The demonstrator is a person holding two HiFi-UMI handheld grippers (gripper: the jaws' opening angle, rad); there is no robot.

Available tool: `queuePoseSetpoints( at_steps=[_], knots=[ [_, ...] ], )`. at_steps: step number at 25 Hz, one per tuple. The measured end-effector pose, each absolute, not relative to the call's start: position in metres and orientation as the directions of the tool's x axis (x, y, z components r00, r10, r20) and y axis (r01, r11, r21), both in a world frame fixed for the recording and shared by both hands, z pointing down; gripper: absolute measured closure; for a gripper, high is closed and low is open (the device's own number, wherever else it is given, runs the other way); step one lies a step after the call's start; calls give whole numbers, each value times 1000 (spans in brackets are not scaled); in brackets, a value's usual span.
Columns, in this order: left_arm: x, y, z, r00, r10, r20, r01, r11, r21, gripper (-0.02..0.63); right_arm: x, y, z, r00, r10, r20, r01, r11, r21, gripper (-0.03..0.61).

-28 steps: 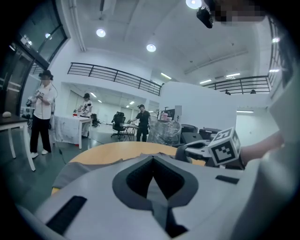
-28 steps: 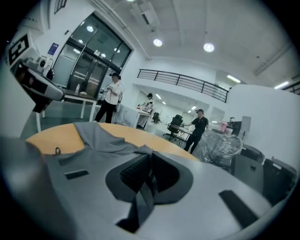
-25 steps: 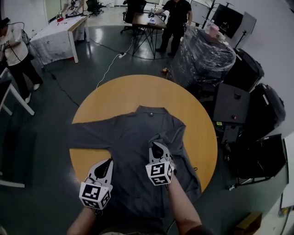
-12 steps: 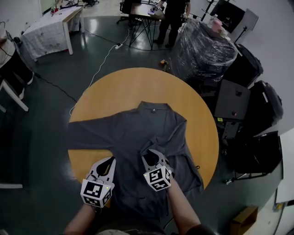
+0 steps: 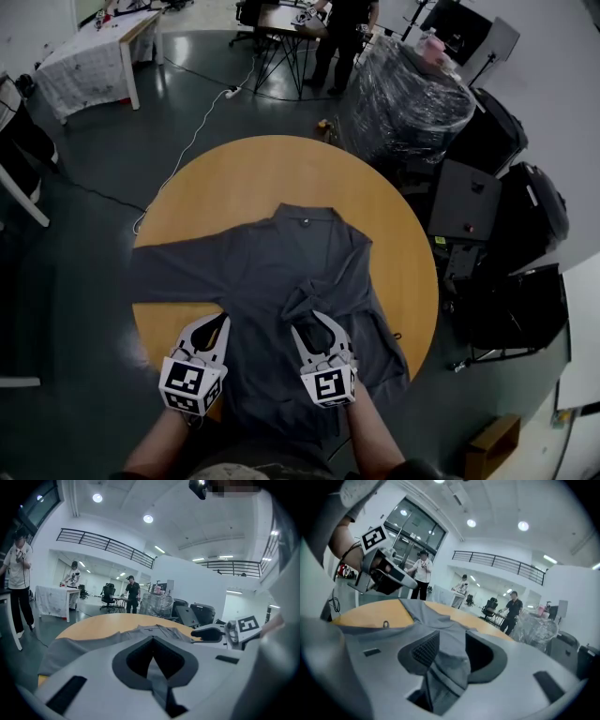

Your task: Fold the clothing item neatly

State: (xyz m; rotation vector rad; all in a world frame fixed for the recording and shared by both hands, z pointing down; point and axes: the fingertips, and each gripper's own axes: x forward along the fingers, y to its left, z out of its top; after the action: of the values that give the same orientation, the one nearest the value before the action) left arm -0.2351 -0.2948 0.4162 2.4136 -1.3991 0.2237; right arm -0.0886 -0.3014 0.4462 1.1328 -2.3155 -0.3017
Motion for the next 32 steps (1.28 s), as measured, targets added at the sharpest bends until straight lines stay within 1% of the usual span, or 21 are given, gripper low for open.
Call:
queuePoseSetpoints(
  at_steps=[1, 3, 5, 7, 9, 12, 15, 17, 19, 20, 21, 22, 25, 28, 30, 32],
  knots=[
    [-235, -295, 415, 504, -810, 301, -863, -458, 212, 606, -88, -297, 438, -514, -787, 341, -655, 617, 436, 430],
    [-235, -296, 414, 505, -809, 299, -862, -460, 211, 606, -84, -292, 430, -509, -791, 338, -649, 611, 453, 430],
    [-235, -297, 413, 506, -809, 299, -862, -462, 211, 606, -70, -297, 434, -466, -811, 353, -712, 581, 394, 430],
    [-236, -297, 412, 508, -807, 299, -861, -464, 211, 606, -49, -311, 449, -396, -831, 392, -796, 523, 305, 431],
    [-237, -297, 411, 511, -804, 304, -859, -468, 207, 606, -29, -327, 471, -328, -818, 473, -842, 480, 245, 431],
    [-242, -298, 412, 510, -800, 315, -860, -470, 198, 606, -8, -347, 504, -292, -743, 602, -857, 483, 181, 430],
    [-249, -300, 416, 502, -803, 322, -865, -462, 198, 606, 1, -357, 530, -309, -643, 701, -843, 526, 110, 430],
    [-252, -300, 419, 499, -802, 329, -867, -457, 200, 606, 0, -359, 546, -332, -566, 754, -847, 530, 25, 430],
    [-254, -299, 423, 497, -801, 334, -868, -454, 201, 606, 0, -361, 555, -343, -525, 779, -856, 517, -28, 431],
    [-255, -299, 423, 496, -802, 333, -868, -453, 203, 606, -1, -362, 553, -339, -528, 779, -856, 516, -23, 448],
    [-257, -299, 423, 496, -802, 332, -868, -451, 206, 606, -3, -363, 547, -330, -546, 770, -854, 519, 2, 500],
    [-259, -299, 423, 496, -803, 330, -868, -450, 209, 606, -6, -365, 537, -318, -576, 753, -851, 524, 42, 575],
    [-267, -301, 425, 494, -806, 326, -869, -443, 220, 606, -23, -375, 498, -315, -667, 675, -823, 547, 156, 577],
    [-275, -302, 430, 491, -810, 322, -870, -434, 235, 606, -58, -393, 450, -368, -731, 575, -765, 589, 260, 577],
    [-279, -301, 431, 489, -811, 321, -870, -428, 244, 606, -91, -404, 425, -418, -736, 532, -696, 636, 333, 577],
    [-283, -298, 432, 488, -811, 323, -870, -424, 250, 606, -127, -412, 414, -467, -714, 521, -602, 688, 404, 576]
  ],
)
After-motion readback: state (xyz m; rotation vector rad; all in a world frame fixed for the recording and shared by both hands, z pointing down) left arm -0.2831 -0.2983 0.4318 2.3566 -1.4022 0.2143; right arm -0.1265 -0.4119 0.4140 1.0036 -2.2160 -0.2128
